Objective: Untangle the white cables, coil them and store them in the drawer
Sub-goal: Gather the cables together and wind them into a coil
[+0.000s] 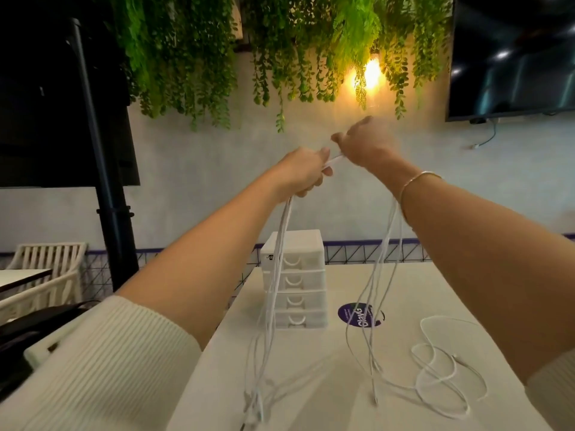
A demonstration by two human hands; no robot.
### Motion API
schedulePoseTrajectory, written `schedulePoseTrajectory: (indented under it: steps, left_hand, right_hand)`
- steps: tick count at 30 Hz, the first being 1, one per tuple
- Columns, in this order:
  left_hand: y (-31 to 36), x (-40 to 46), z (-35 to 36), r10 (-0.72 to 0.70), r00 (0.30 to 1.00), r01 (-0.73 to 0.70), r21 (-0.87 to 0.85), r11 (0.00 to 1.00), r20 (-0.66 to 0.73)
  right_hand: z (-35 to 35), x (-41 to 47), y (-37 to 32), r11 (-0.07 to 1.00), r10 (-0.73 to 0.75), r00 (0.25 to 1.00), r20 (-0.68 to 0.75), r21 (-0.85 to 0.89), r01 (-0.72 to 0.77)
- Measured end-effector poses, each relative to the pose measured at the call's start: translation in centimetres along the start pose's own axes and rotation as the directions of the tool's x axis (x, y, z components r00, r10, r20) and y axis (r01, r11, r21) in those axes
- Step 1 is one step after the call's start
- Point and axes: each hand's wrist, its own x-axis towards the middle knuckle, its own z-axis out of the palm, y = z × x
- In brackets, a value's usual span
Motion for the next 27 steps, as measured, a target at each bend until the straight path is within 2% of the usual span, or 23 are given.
schedulePoseTrajectory:
  steps: [4, 11, 17, 22, 27]
  left_hand:
    - [-2.4, -1.8, 0.8, 0.026, 0.992, -0.033, 0.056, 0.998, 0.125]
    - [-6.5, -3.9, 2.2, 0.049, 0.991, -0.091, 0.357, 0.93, 0.123]
    - [-11.4, -5.4, 3.2, 0.045, 0.989, -0.105, 0.474, 0.874, 0.138]
    - [-17.5, -8.1, 1.8, -0.115, 0.986, 0.034, 0.529, 0.848, 0.12]
    - [-20.2, -9.4, 2.4, -0.198, 0.964, 0.084, 0.501, 0.861, 0.179]
  right_hand:
    - [1.1, 0.0, 1.9, 0.995, -0.014, 0.998, -0.069, -0.103, 0.006]
    - [2.5, -1.0, 5.1, 0.981, -0.027, 0.993, -0.115, -0.194, 0.004]
    - [3.4, -1.8, 7.0, 0.967, 0.017, 0.996, -0.083, -0.252, -0.038]
    - [1.6, -1.7, 12.1, 0.977, 0.159, 0.974, -0.164, -0.112, -0.179]
    - [3.3, -3.0, 14.0, 0.97, 0.159, 0.983, -0.097, -0.171, -0.173]
